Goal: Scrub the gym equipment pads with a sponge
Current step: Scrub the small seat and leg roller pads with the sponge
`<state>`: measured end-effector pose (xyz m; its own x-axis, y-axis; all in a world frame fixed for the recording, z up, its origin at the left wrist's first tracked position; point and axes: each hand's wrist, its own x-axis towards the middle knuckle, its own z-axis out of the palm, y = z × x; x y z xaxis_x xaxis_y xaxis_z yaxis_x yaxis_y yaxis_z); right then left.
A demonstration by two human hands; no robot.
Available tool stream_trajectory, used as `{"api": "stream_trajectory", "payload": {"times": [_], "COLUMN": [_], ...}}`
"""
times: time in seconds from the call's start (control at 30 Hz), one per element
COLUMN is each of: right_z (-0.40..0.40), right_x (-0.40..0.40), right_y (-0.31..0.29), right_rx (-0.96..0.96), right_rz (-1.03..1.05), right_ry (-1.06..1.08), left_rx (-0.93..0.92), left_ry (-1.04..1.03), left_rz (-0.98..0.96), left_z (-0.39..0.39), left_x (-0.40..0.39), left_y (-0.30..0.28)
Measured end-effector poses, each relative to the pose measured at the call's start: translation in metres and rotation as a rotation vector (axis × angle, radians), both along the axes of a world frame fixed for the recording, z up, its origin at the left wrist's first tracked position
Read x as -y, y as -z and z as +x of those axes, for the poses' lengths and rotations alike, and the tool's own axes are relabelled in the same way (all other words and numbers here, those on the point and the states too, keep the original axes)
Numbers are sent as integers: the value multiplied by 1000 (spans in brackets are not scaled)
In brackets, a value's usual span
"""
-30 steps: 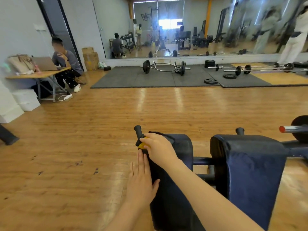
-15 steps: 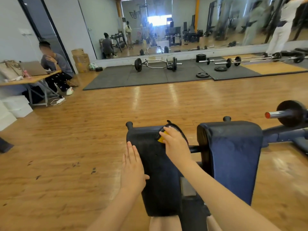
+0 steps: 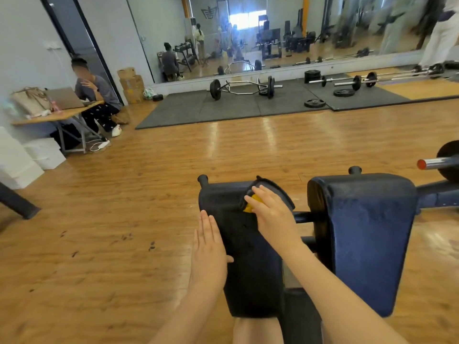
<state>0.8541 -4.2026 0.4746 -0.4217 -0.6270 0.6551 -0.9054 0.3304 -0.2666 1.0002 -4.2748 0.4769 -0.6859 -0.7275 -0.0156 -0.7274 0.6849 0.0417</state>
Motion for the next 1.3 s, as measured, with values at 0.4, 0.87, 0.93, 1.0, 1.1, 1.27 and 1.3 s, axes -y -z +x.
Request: {"api": "stream_trajectory", "payload": {"times": [0.4,0.87,0.93,1.0,1.1,1.27,1.3], "right_z": [35,54,54,53,45,15,10], "right_x": [53,52,49,46,41,4,-3], "right_y": [-1,17,17,16,12,13,12], "right_rx": [-71,-175,-202,-235,-296,-292,-285], "right_rz": [-67,-4,15,49,111,99,99], "right_ry": [-23,-232,-228,-241,-271,-179,-154], "left_rx": [-375,-290,-284,-239,-196,-163,-152], "left_ry": [92,27,5,5,13,36,42], "left_rz": [68,122,168,137,136,150,153], "left_z": [6,33,36,37,37,31,29], "left_x": [-2,-2,-1,-3,-1,7,8], "left_y": [36,60,58,52,45,35,34]}}
